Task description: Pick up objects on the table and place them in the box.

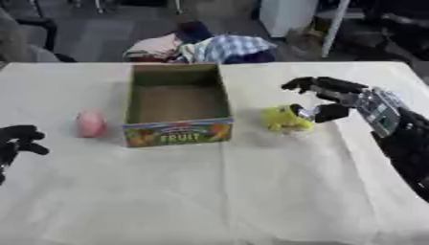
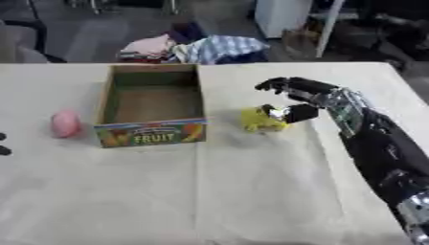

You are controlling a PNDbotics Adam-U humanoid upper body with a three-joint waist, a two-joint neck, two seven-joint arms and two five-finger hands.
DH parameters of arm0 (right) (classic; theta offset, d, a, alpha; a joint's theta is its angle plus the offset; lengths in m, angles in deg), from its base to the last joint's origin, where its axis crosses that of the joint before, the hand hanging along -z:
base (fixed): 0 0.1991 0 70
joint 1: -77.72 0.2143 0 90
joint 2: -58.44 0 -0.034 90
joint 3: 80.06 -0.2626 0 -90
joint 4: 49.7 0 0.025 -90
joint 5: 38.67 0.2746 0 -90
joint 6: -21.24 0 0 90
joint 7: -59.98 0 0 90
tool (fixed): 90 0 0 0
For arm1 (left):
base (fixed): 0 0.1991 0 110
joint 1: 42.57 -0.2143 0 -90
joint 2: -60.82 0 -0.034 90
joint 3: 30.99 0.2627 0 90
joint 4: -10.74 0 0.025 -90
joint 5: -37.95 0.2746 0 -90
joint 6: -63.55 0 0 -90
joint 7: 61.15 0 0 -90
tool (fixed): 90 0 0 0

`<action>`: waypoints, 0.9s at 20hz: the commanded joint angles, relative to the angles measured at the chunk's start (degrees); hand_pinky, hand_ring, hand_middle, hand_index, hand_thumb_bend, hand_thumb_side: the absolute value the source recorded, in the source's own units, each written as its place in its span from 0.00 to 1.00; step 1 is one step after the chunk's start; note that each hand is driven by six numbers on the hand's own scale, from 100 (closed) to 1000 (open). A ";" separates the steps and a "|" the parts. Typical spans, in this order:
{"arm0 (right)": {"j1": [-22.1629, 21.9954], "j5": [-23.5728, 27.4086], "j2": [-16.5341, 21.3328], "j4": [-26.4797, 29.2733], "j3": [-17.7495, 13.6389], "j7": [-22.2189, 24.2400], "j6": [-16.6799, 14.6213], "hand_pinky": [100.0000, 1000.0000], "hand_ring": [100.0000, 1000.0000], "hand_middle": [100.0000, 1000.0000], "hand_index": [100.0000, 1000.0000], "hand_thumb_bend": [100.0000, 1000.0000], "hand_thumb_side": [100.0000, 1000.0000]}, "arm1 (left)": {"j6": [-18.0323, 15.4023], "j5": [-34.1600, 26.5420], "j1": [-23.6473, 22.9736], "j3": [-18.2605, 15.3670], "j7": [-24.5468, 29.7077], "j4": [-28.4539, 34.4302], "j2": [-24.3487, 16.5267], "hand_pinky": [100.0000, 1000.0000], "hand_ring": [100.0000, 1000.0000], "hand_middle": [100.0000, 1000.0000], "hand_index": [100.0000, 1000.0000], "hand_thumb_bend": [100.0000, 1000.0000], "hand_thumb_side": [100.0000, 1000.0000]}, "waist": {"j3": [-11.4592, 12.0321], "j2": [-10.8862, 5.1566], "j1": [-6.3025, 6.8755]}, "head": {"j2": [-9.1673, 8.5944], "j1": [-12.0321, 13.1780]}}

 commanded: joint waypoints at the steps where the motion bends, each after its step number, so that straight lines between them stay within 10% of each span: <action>1: 1.22 -3.80 0.55 -0.31 -0.84 -0.81 -0.80 0.80 0.93 0.91 1.00 0.00 0.81 | -0.04 0.19 0.43 -0.18 0.17 0.54 -1.32 1.00 0.57 0.62 0.75 0.18 0.86 | 0.00 -0.50 0.14 | 0.28 0.02; 18: 0.42 -19.62 -1.43 -4.94 -3.11 -10.63 3.67 0.79 0.93 0.91 1.00 0.00 0.88 | -0.08 0.16 0.40 -0.15 0.16 0.58 -1.21 1.00 0.57 0.62 0.75 0.18 0.86 | 0.09 -0.48 0.43 | 0.28 0.03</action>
